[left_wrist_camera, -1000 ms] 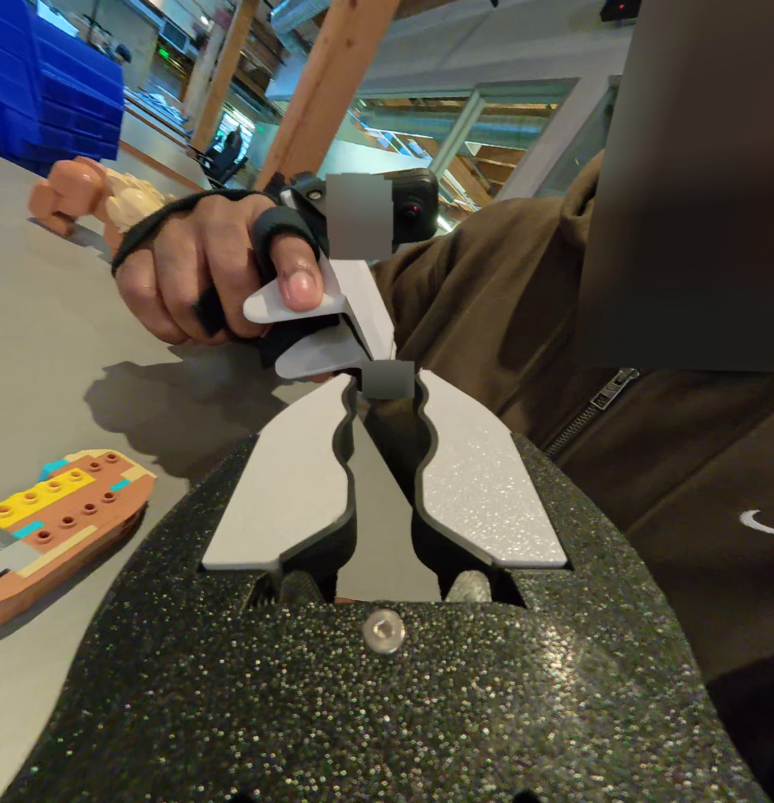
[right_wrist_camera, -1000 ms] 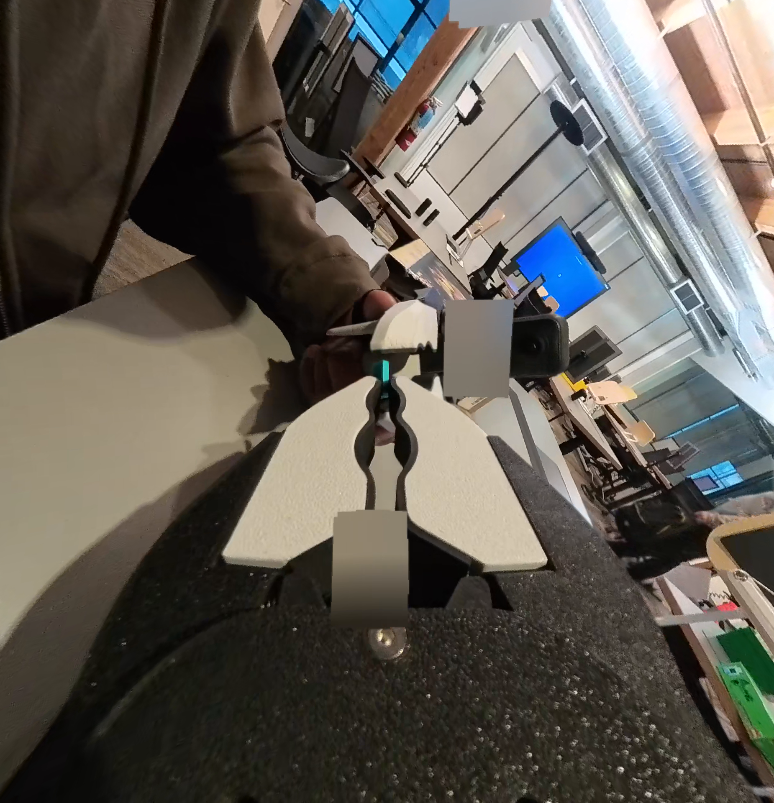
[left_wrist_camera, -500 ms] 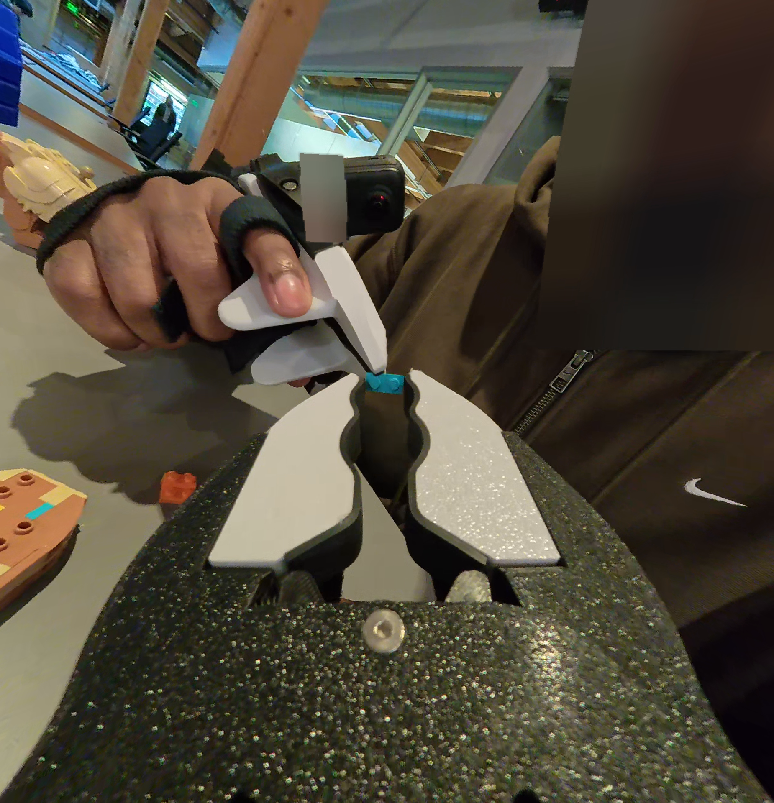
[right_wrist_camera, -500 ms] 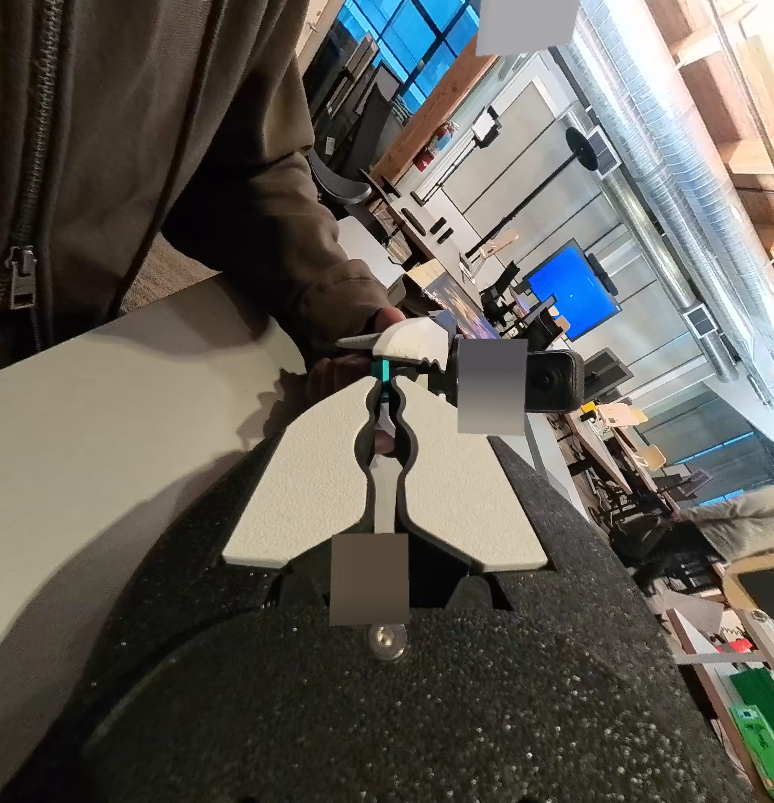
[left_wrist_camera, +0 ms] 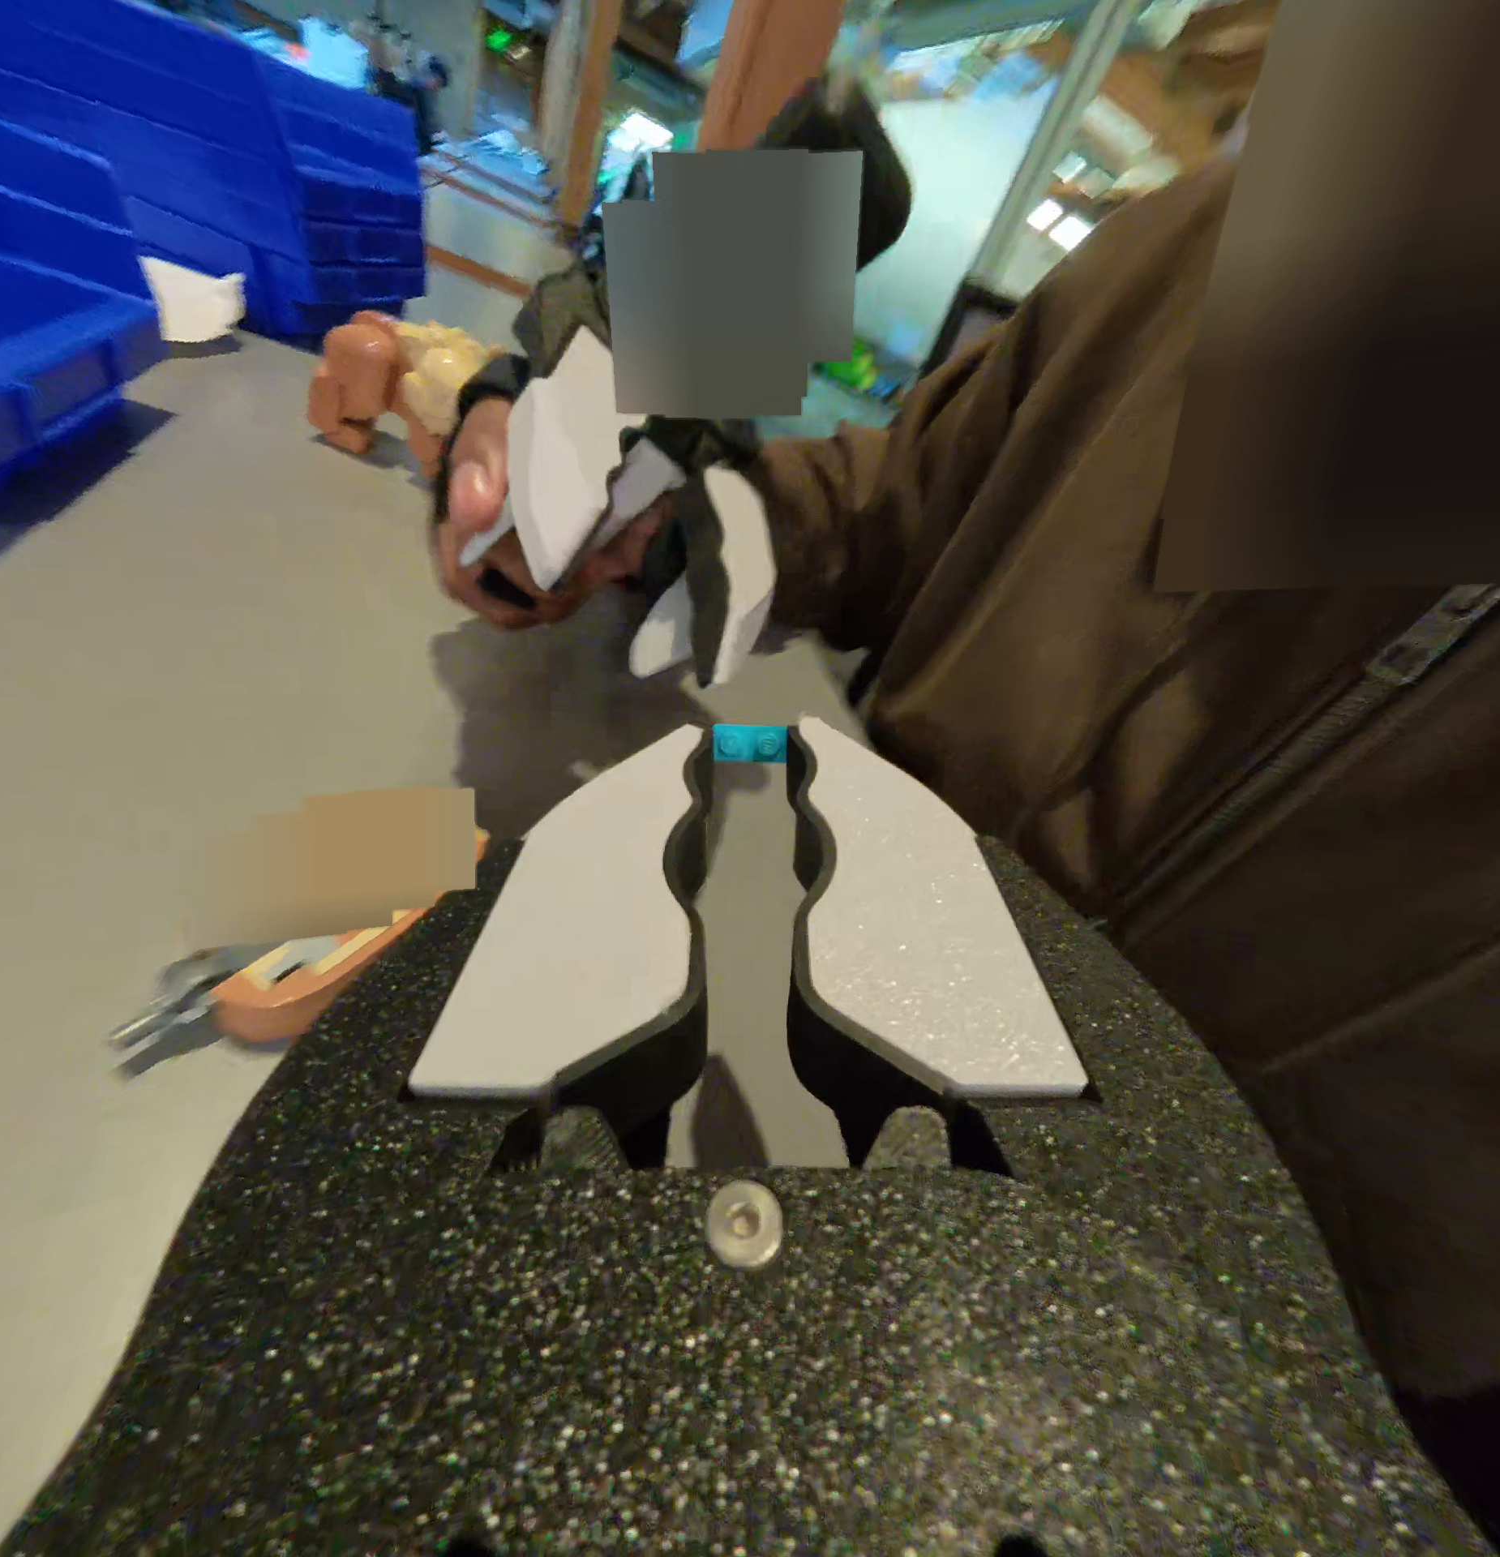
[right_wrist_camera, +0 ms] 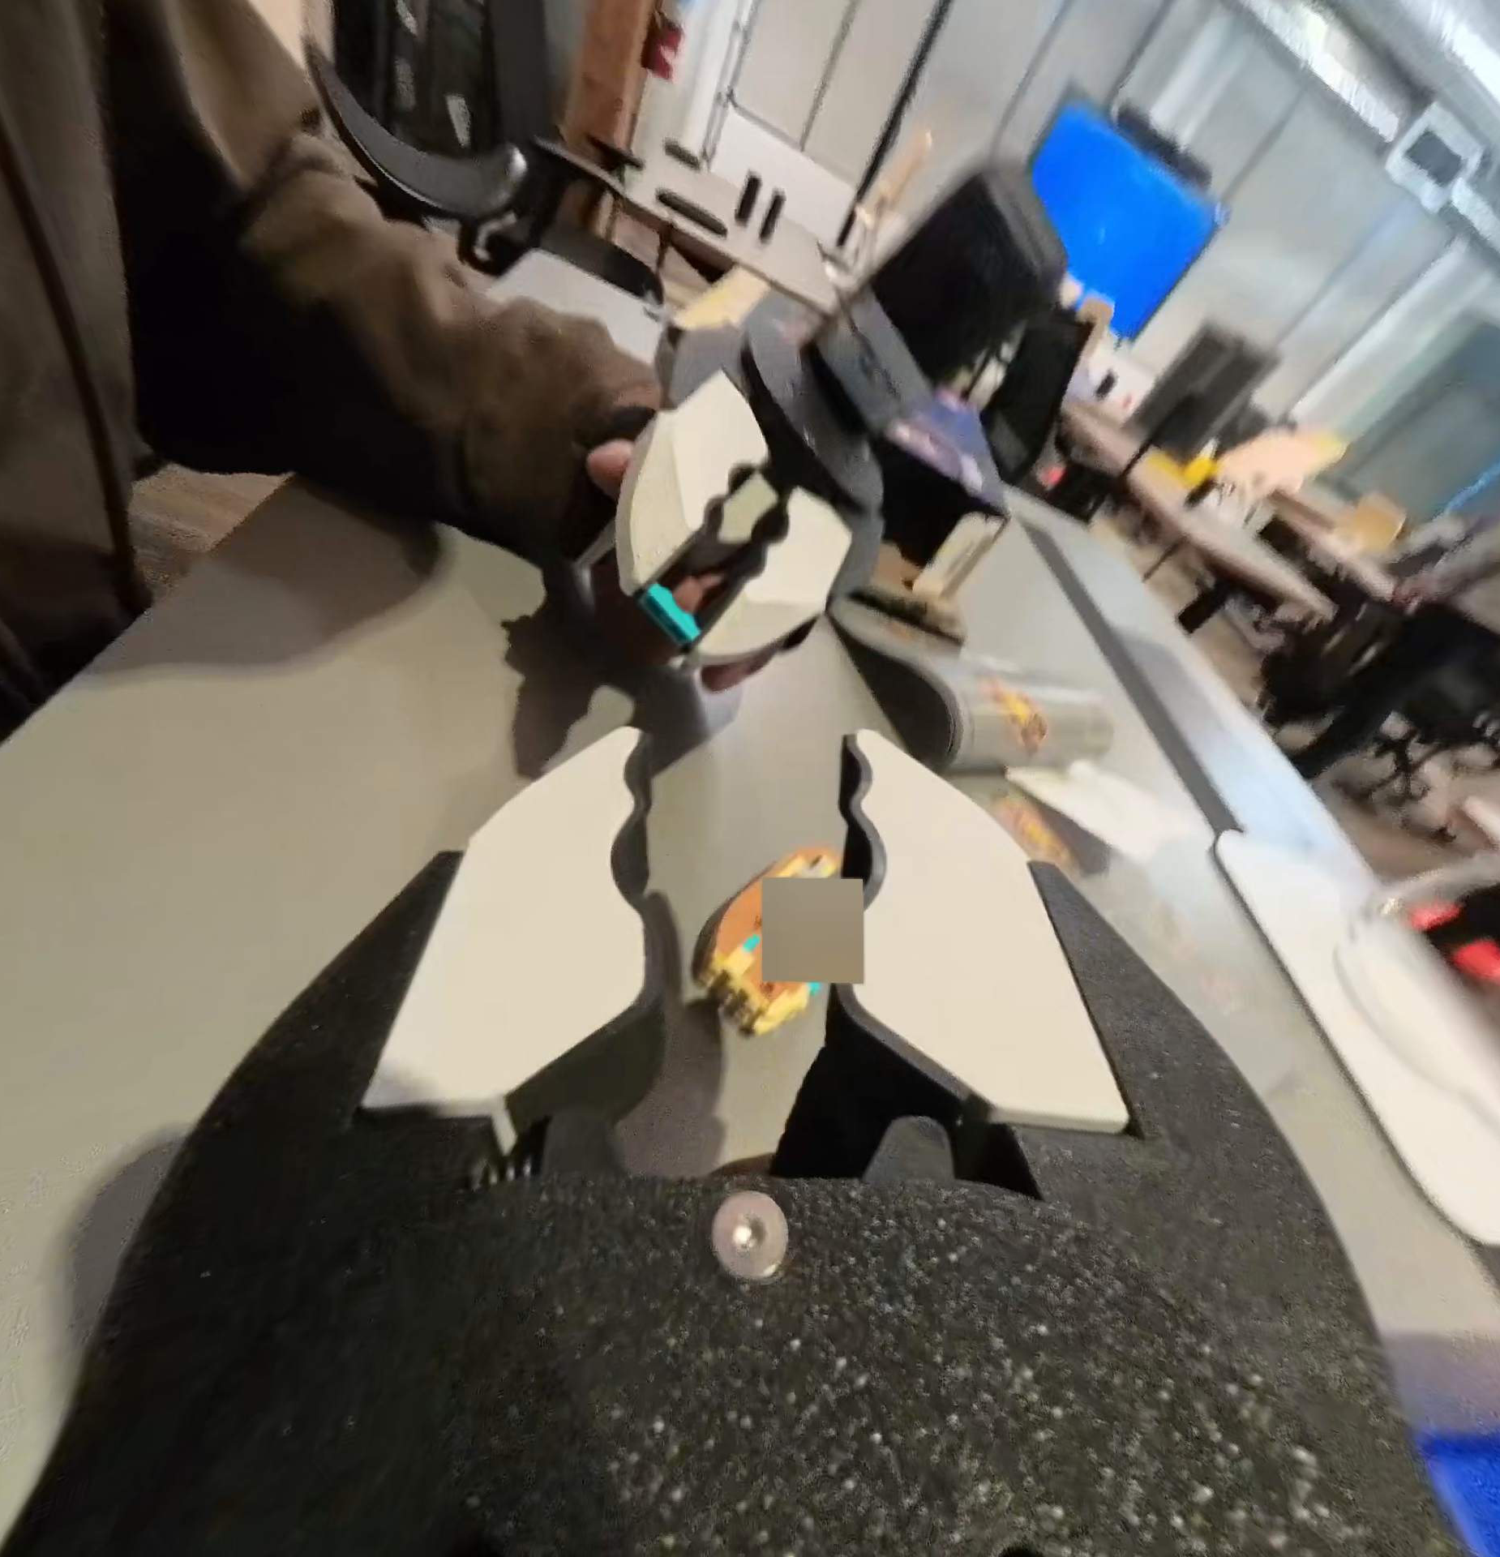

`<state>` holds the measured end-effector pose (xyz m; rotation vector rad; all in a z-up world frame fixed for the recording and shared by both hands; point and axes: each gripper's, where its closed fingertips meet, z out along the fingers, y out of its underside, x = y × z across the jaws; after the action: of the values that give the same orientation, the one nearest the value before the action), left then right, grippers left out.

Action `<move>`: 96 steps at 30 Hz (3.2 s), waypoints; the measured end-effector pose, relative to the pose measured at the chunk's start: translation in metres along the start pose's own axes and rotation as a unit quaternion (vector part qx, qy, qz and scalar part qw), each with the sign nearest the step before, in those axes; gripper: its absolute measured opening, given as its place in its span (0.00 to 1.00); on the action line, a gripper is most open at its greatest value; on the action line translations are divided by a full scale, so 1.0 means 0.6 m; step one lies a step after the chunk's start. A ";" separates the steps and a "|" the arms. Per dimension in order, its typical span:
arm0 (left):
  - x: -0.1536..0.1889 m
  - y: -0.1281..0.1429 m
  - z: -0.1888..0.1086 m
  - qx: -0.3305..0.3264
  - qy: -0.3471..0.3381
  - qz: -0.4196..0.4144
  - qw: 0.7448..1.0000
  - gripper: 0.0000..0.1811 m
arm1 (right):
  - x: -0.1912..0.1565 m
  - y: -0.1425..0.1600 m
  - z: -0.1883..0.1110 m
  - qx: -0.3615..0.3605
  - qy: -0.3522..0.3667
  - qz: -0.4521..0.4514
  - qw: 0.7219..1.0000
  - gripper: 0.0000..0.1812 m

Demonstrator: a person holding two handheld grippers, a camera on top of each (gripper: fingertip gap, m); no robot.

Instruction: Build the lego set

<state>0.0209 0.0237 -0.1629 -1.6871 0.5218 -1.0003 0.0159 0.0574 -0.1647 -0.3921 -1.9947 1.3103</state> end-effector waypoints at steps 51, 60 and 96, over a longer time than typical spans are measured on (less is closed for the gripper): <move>-0.064 0.062 -0.039 -0.162 -0.198 0.200 0.946 0.09 | -0.076 0.114 0.131 -0.263 -0.099 0.094 0.955 0.09; -0.066 0.080 -0.035 -0.176 -0.177 0.181 0.951 0.09 | -0.070 0.118 0.127 -0.264 -0.086 0.104 0.955 0.09; -0.070 0.123 -0.047 -0.321 -0.158 0.154 0.921 0.09 | -0.059 0.104 0.033 -0.172 -0.115 0.125 0.970 0.15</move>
<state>-0.0160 0.0137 -0.2441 -2.1980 0.9308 -0.3151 0.0189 0.0506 -0.2386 -0.7012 -2.4429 1.1982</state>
